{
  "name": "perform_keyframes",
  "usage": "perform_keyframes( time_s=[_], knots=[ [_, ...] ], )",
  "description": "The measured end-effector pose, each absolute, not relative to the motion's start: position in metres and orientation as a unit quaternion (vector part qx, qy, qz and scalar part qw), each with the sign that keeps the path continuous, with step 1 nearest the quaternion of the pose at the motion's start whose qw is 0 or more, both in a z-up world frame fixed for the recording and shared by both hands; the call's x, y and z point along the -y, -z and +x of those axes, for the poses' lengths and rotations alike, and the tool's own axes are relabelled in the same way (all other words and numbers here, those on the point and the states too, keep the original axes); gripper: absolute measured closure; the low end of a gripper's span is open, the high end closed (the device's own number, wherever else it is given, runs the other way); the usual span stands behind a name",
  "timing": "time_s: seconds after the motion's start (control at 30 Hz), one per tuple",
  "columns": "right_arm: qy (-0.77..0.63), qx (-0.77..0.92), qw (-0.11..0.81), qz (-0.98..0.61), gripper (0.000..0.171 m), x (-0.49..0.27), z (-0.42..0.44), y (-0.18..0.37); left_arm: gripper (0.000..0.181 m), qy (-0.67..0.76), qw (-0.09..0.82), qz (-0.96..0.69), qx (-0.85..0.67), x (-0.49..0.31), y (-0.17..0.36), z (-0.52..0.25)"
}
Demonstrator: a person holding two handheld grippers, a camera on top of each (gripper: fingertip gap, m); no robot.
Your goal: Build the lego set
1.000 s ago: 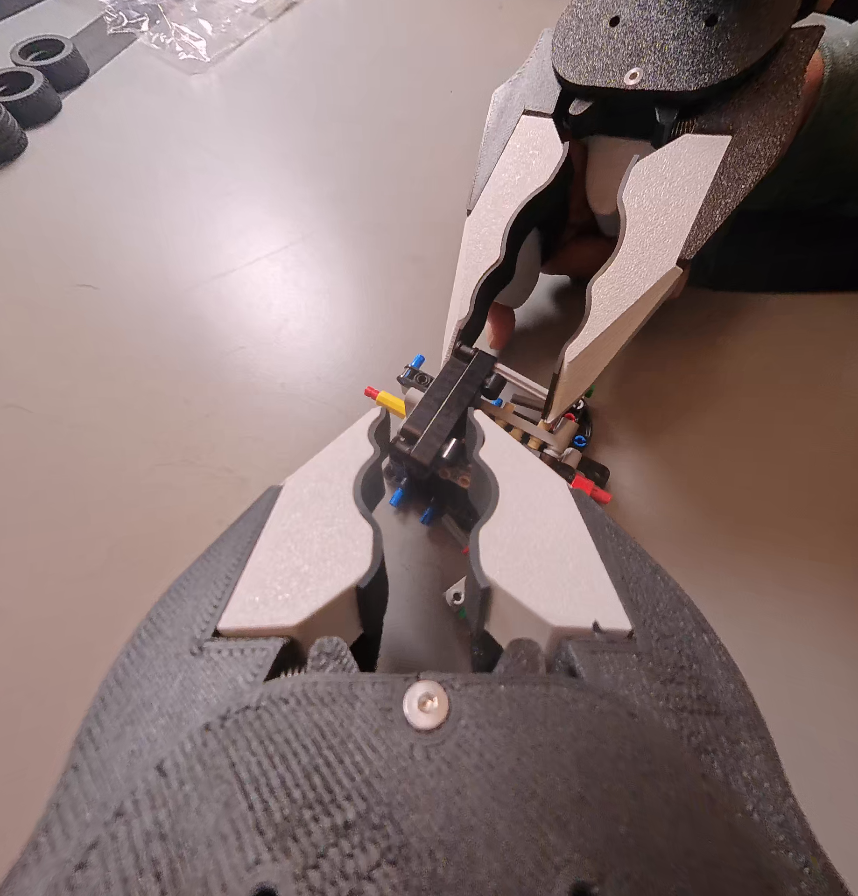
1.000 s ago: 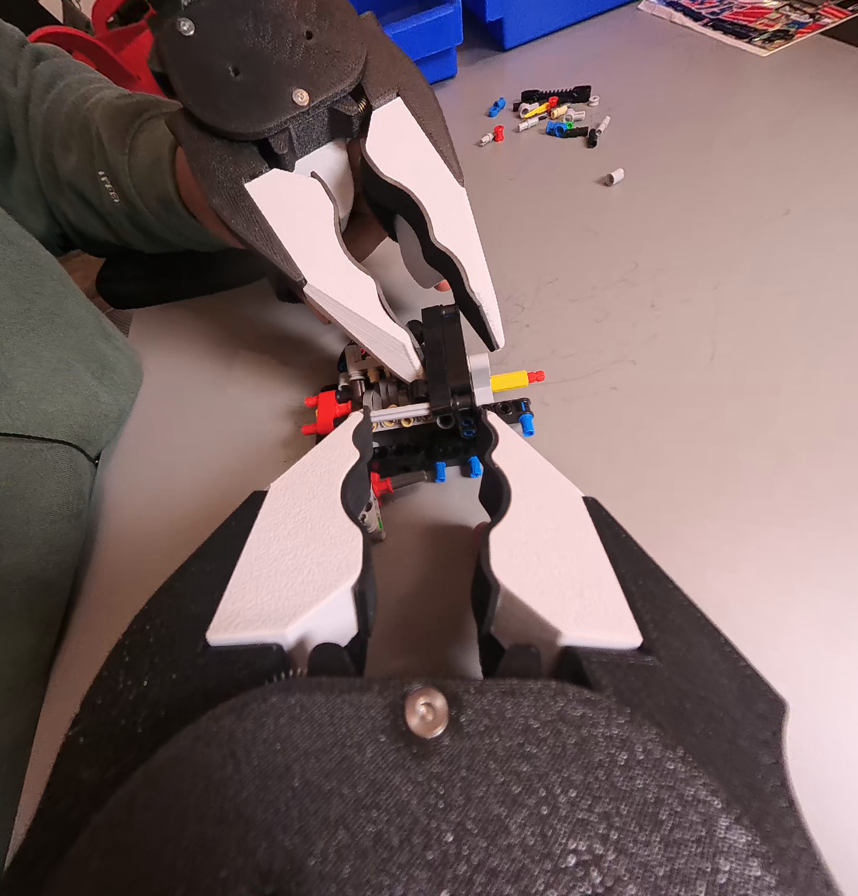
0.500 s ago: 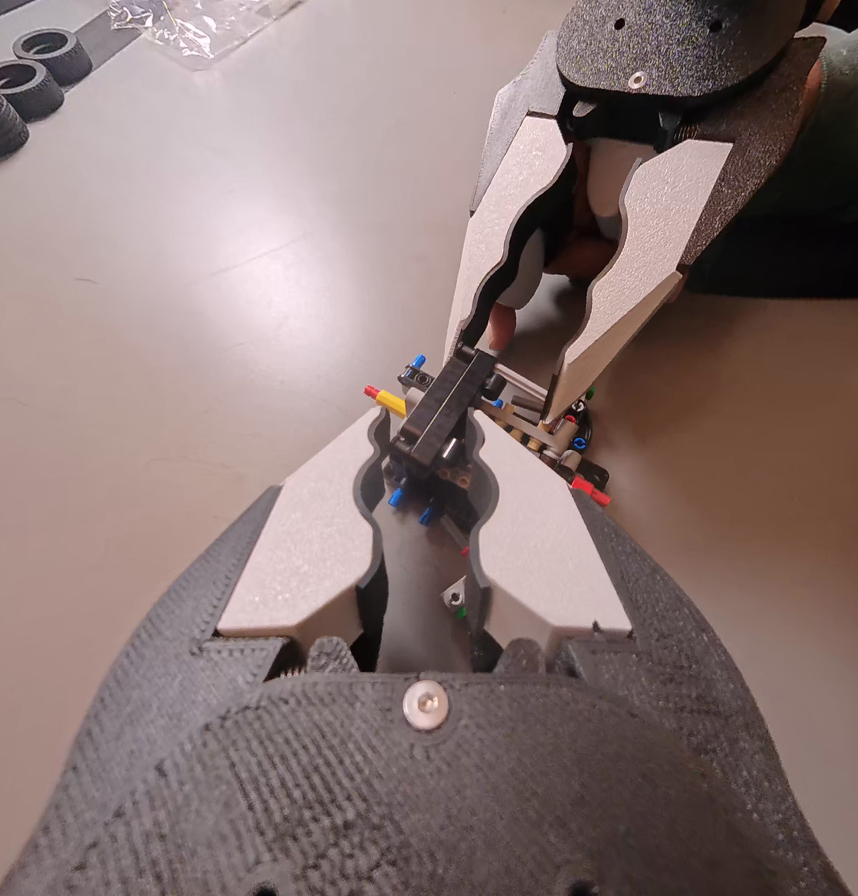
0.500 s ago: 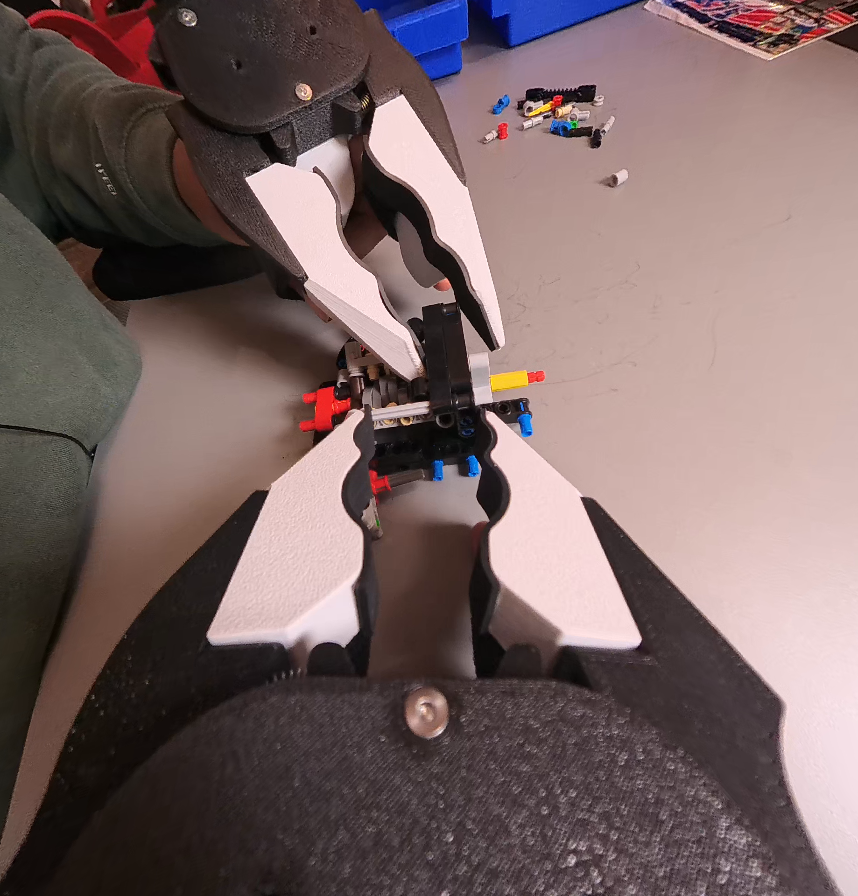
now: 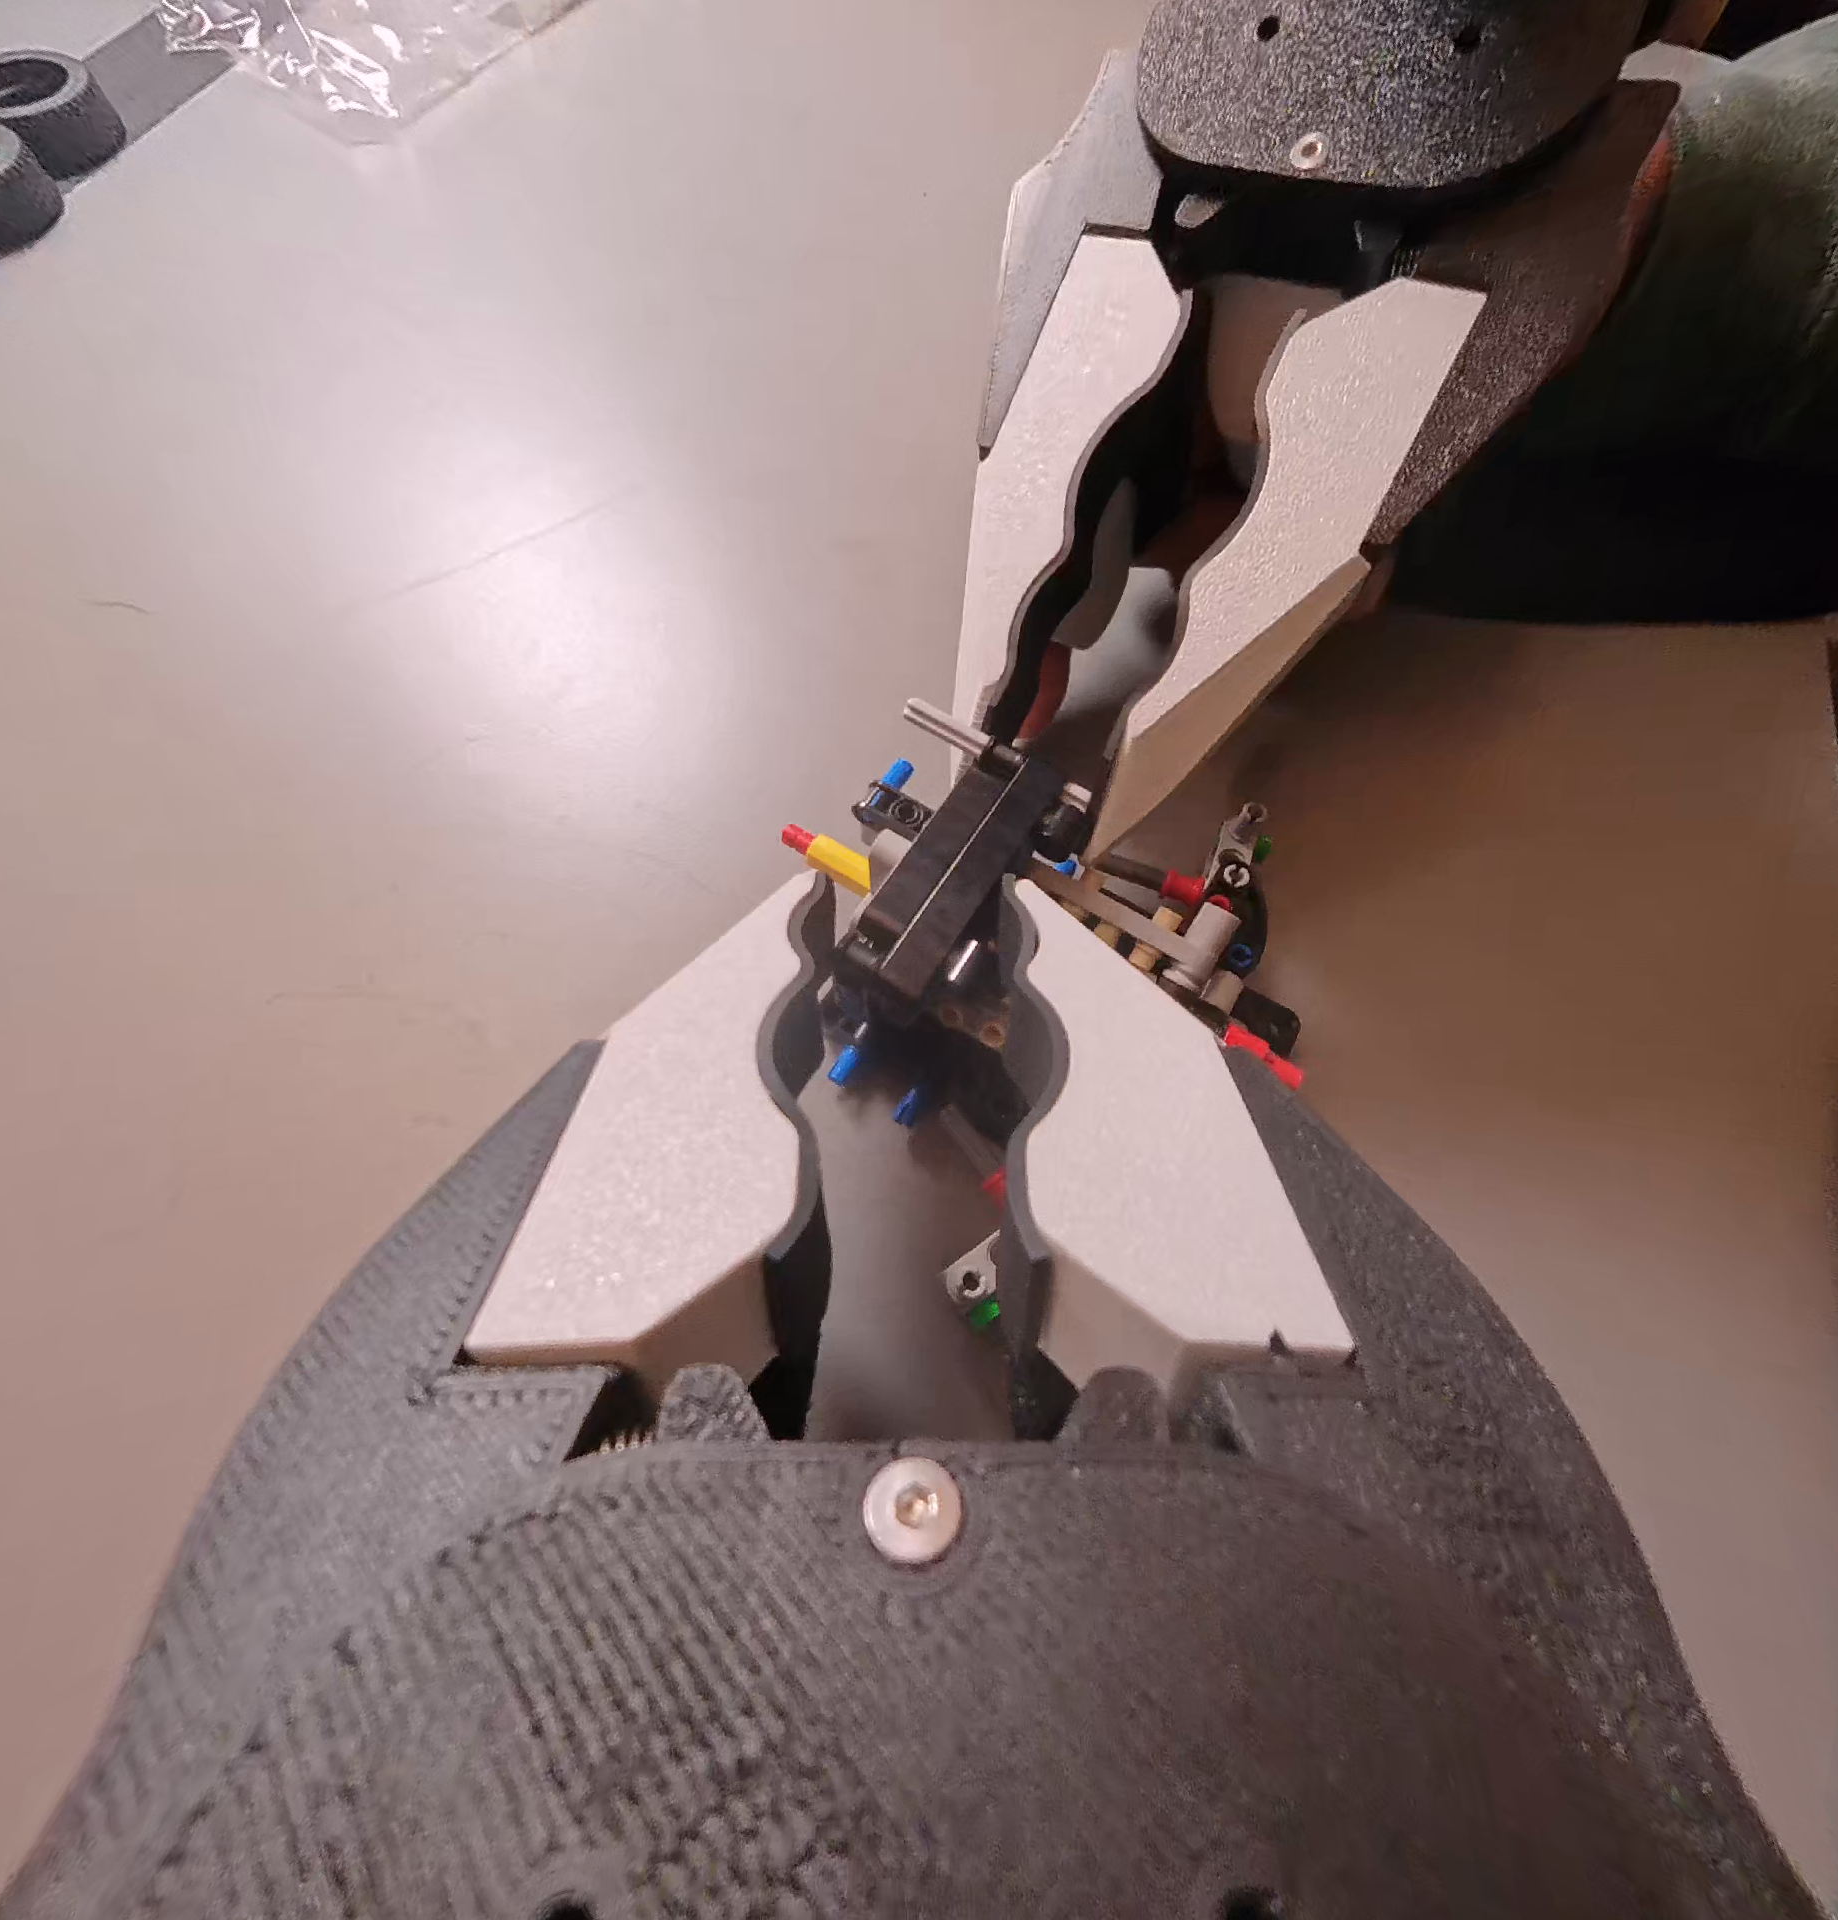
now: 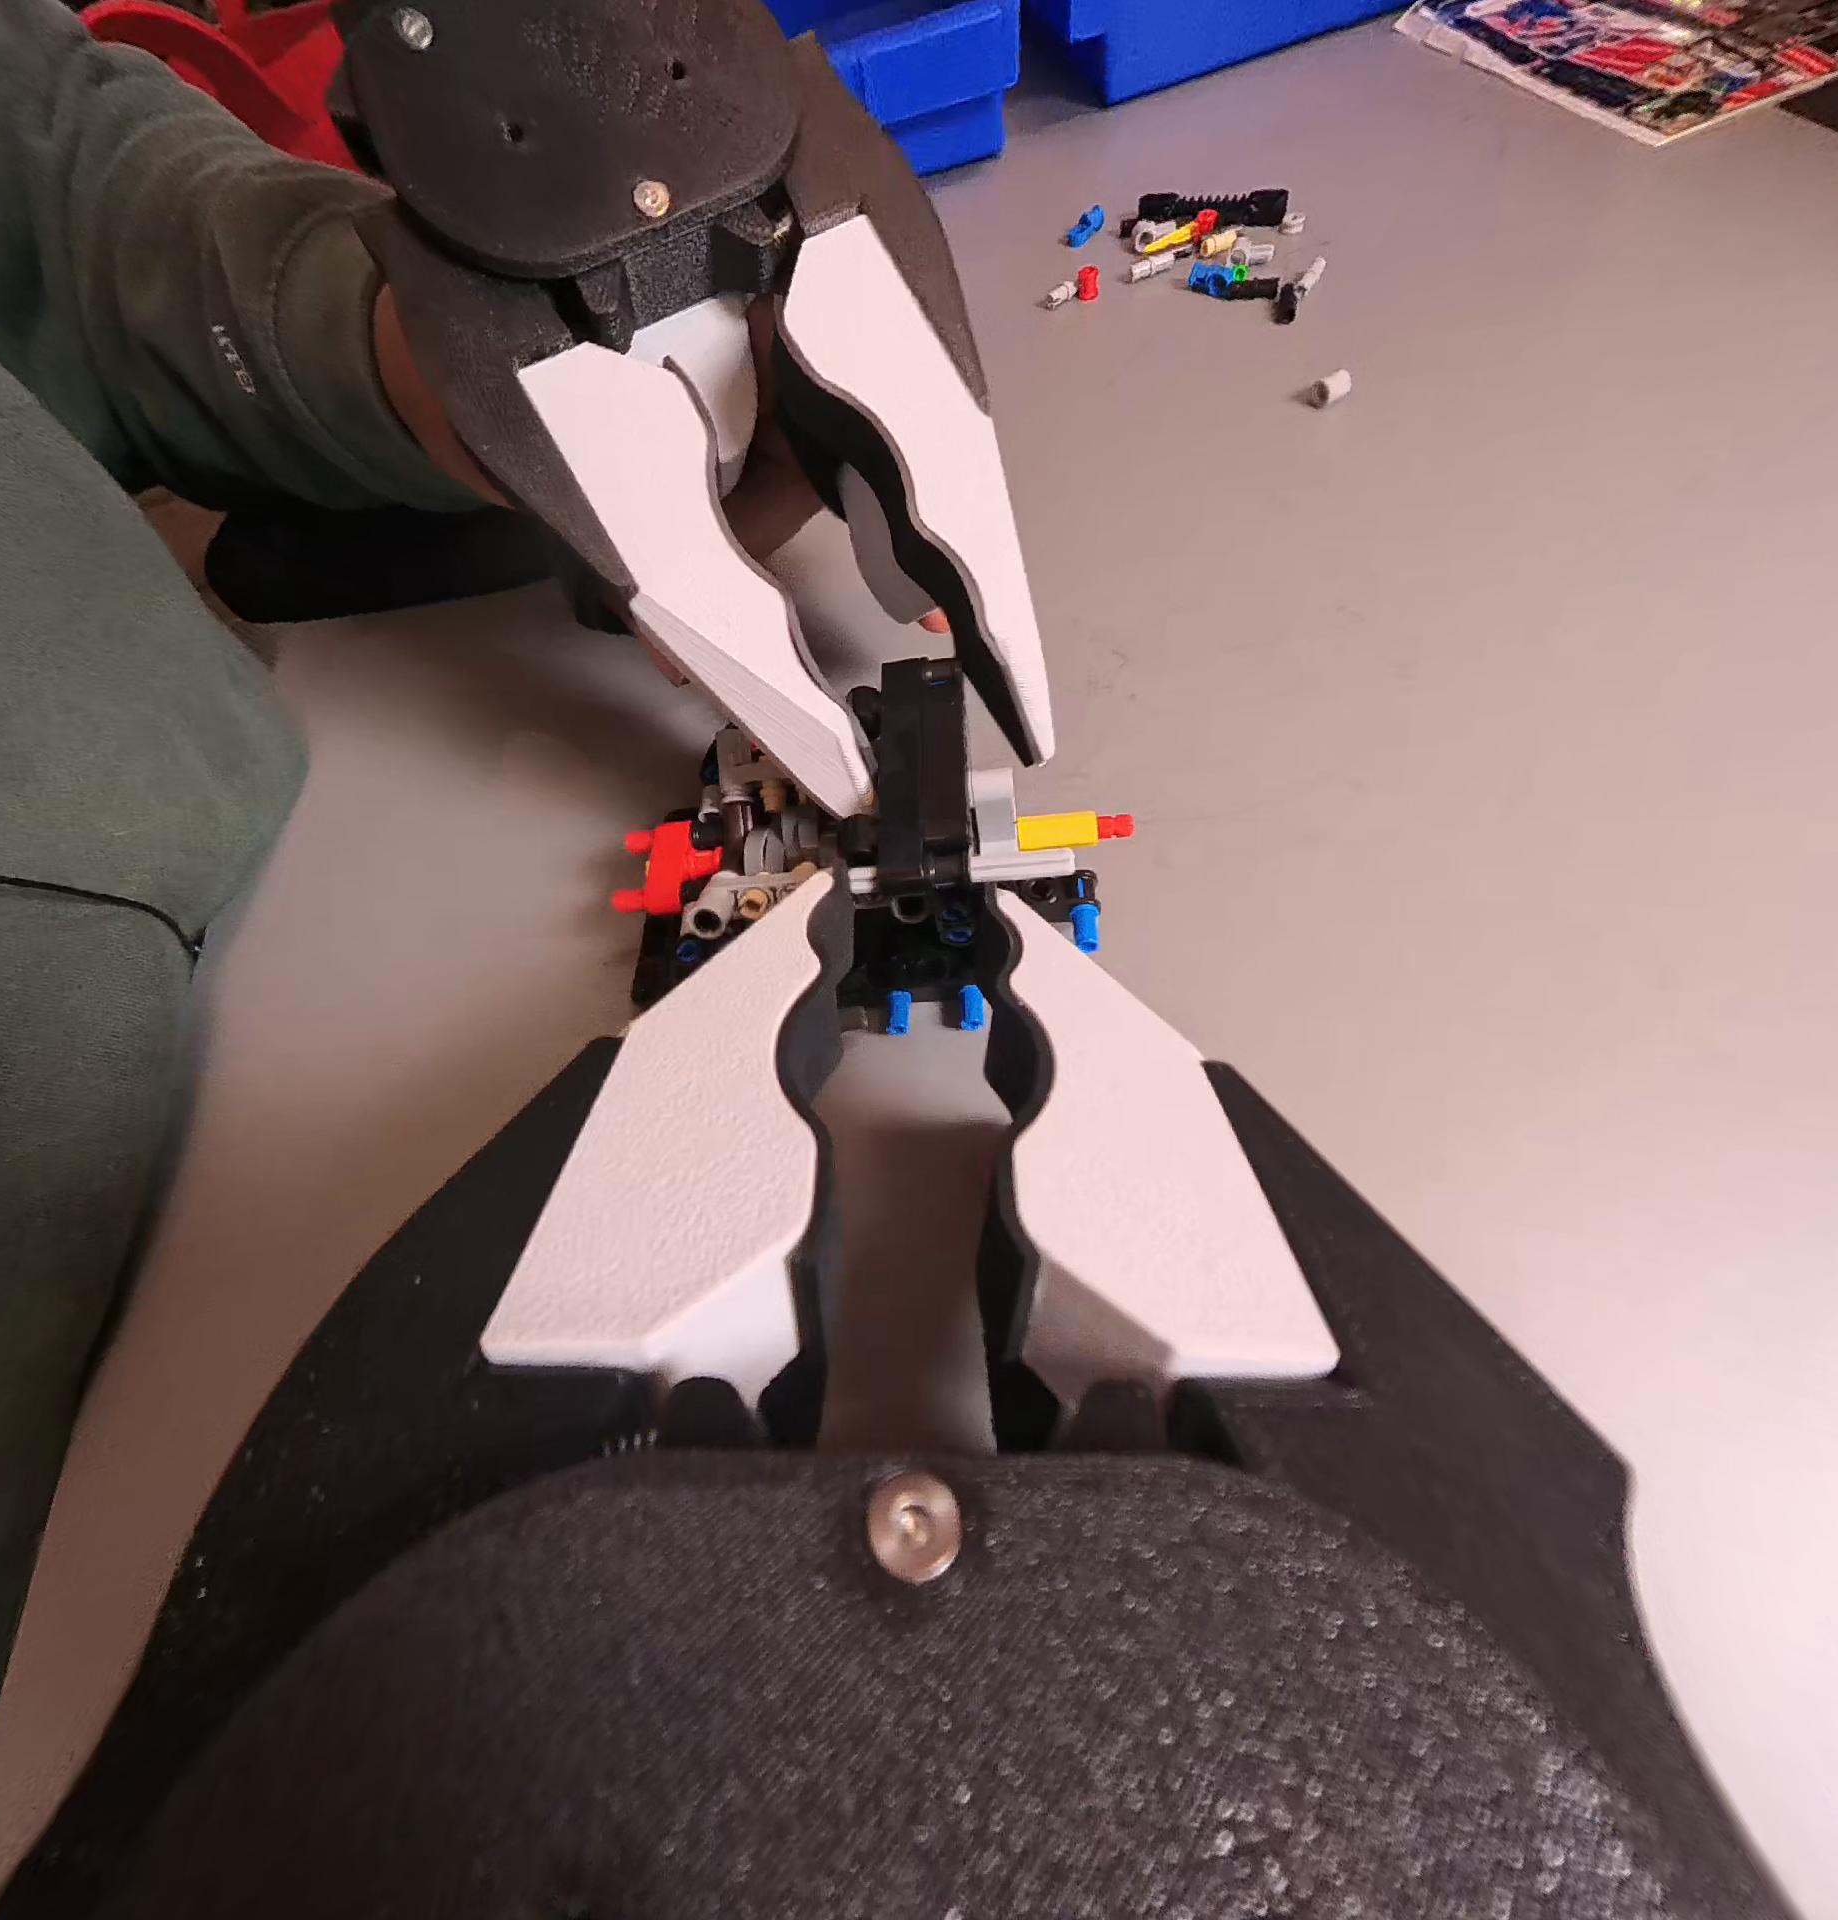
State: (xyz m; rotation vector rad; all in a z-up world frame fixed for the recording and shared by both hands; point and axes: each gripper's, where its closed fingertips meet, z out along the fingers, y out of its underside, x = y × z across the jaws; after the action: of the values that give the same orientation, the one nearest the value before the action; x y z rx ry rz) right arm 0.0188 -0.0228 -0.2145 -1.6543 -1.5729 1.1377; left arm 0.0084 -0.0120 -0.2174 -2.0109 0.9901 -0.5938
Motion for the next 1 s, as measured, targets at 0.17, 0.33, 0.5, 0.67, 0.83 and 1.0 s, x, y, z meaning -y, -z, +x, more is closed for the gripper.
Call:
perform_keyframes(
  time_s=[0.17,0.33,0.5,0.67,0.83,1.0],
  knots=[
    [-0.424,0.589,0.295,-0.621,0.149,0.0233,0.0187,0.2144,0.151,0.242,0.397,-0.793,-0.394,0.0129,0.2173,0.0088],
    [-0.427,0.587,0.293,-0.622,0.149,0.0229,0.0191,0.2143,0.151,0.249,0.396,-0.792,-0.394,0.0132,0.2175,0.0096],
    [-0.419,0.592,0.300,-0.619,0.149,0.0231,0.0194,0.2146,0.151,0.250,0.395,-0.792,-0.394,0.0134,0.2176,0.0099],
    [-0.412,0.597,0.307,-0.616,0.150,0.0234,0.0194,0.2148,0.151,0.251,0.393,-0.792,-0.395,0.0137,0.2177,0.0100],
    [-0.412,0.597,0.307,-0.616,0.150,0.0237,0.0191,0.2148,0.151,0.253,0.392,-0.790,-0.397,0.0139,0.2176,0.0102],
    [-0.428,0.588,0.298,-0.618,0.147,0.0240,0.0193,0.2132,0.151,0.264,0.398,-0.776,-0.412,0.0142,0.2173,0.0114]
  ],
)
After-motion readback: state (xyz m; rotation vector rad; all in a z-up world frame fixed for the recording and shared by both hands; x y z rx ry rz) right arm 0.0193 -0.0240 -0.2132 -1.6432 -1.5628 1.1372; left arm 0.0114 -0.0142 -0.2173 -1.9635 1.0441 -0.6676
